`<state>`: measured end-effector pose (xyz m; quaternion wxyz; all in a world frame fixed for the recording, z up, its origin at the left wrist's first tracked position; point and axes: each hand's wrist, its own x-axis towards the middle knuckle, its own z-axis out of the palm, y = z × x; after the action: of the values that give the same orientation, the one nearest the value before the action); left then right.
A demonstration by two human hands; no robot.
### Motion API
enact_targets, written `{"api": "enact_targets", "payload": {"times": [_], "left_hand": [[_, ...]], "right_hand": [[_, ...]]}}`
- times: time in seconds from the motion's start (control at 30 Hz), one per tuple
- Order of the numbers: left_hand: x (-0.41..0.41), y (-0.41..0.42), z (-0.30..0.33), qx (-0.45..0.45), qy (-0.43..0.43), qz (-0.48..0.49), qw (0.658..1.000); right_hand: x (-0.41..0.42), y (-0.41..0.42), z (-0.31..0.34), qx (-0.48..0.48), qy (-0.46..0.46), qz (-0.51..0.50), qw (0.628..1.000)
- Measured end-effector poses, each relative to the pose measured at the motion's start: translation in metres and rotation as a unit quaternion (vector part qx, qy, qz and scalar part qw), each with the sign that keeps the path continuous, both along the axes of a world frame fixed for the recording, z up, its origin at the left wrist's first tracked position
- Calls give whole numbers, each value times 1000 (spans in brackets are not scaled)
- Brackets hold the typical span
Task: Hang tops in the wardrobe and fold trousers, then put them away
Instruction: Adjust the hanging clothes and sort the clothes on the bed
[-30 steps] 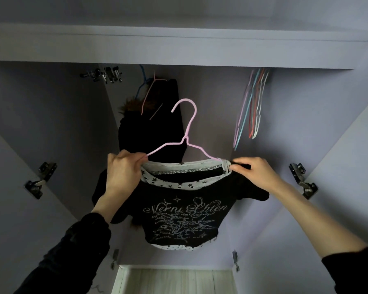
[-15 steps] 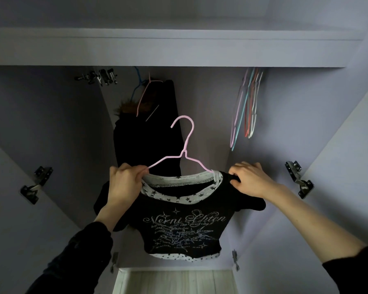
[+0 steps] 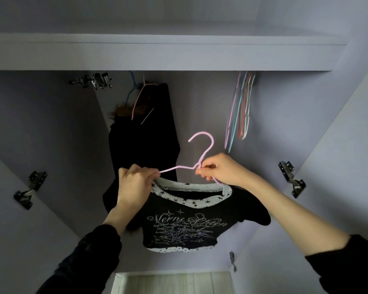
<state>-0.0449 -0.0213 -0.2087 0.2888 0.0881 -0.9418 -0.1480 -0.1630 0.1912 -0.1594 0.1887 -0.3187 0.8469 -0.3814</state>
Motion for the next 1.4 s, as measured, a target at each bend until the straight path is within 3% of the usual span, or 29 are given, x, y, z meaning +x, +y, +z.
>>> {"api": "enact_targets", "payload": {"times": [0.13,0.27,0.4,0.57,0.77,1.07,1.23,1.4], "left_hand": [[-3,0,2,4,-34,13,999],[0,-8,10,10,-30,29,999],[1,-11,11,8,-28,29,999],[-1,-2,18,-5,-42,10,999],[-7,-7,55,-84,20,-5,996],[-49,-53,128,-234,105,23,966],[-71,-77,135,-284,103,30,953],[-83,-90,127,-316,136,31,939]], "right_hand": [[-4,0,1,4,-103,-36,994],[-11,17,5,-1,-250,-102,963],[-9,31,6,-5,-321,-112,940],[-6,29,9,-88,-373,-144,912],[-14,5,4,-228,-453,-186,842],[-66,-55,-4,-335,-474,-185,793],[-93,-94,2,-364,-439,-178,802],[-118,-124,8,-426,-420,-145,788]]}}
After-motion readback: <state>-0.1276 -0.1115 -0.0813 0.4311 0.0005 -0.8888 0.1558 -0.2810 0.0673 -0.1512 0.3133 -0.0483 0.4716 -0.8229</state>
